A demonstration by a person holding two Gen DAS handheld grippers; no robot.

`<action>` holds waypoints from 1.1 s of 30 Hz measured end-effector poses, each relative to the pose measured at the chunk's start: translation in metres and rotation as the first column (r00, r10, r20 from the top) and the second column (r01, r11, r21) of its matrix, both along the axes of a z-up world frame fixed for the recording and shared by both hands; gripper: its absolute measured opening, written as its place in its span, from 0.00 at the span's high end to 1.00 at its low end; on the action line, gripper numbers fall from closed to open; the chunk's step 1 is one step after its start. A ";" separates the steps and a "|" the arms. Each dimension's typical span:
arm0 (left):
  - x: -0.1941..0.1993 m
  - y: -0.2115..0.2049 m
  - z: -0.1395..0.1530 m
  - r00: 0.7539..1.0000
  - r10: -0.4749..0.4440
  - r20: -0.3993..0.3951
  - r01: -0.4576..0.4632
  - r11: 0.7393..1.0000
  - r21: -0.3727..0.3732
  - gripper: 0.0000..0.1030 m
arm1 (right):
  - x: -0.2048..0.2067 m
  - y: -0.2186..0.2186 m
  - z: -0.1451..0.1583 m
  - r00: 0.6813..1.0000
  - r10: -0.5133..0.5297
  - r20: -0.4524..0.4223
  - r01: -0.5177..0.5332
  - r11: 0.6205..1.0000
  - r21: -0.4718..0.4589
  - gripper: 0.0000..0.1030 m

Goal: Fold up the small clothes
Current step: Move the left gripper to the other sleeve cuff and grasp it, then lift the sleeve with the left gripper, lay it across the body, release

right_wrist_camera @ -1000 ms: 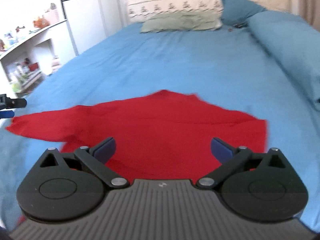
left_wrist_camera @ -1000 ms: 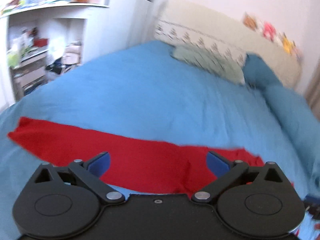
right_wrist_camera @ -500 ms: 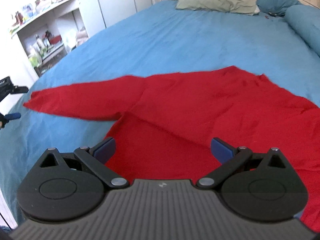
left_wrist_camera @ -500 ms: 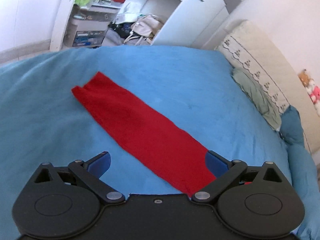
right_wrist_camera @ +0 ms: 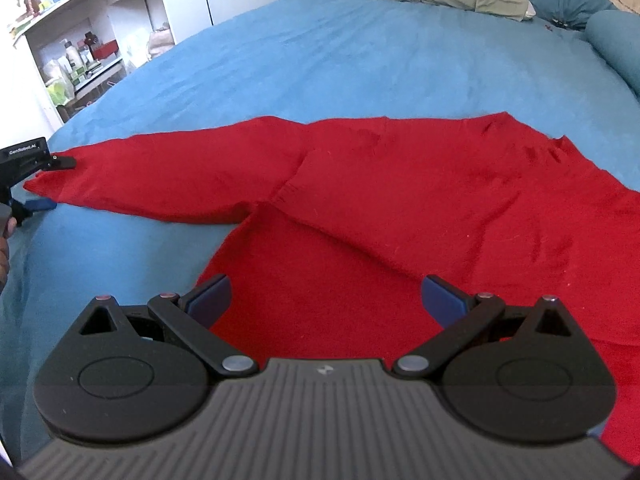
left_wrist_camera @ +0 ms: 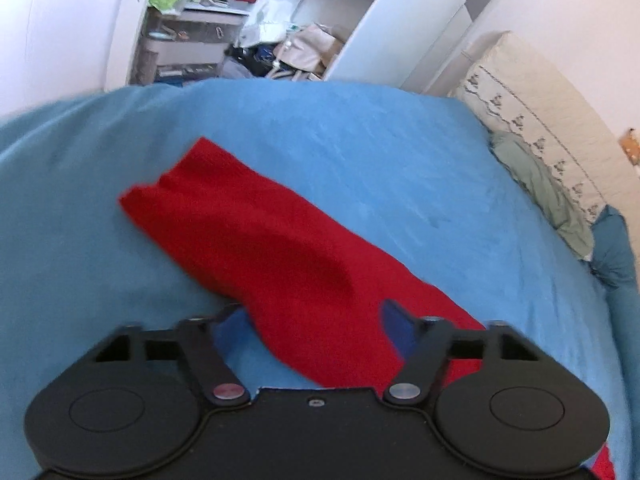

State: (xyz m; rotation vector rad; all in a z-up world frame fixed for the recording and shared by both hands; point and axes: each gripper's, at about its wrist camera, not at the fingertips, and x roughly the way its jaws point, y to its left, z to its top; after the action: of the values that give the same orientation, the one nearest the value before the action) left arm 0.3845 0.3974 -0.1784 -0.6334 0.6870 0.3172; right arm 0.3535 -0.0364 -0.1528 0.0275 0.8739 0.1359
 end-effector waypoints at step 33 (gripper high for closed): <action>0.017 -0.381 0.086 0.685 -0.726 0.053 0.674 0.660 0.332 0.95 | -0.047 -0.136 0.042 0.973 -0.181 0.141 0.198 0.973 -0.120 0.00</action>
State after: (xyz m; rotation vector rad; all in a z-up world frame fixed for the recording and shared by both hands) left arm 0.4015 0.0166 -0.0921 -0.0712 0.6431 -0.3724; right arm 0.3068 -0.1722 -0.1106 -0.0222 0.7444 -0.0992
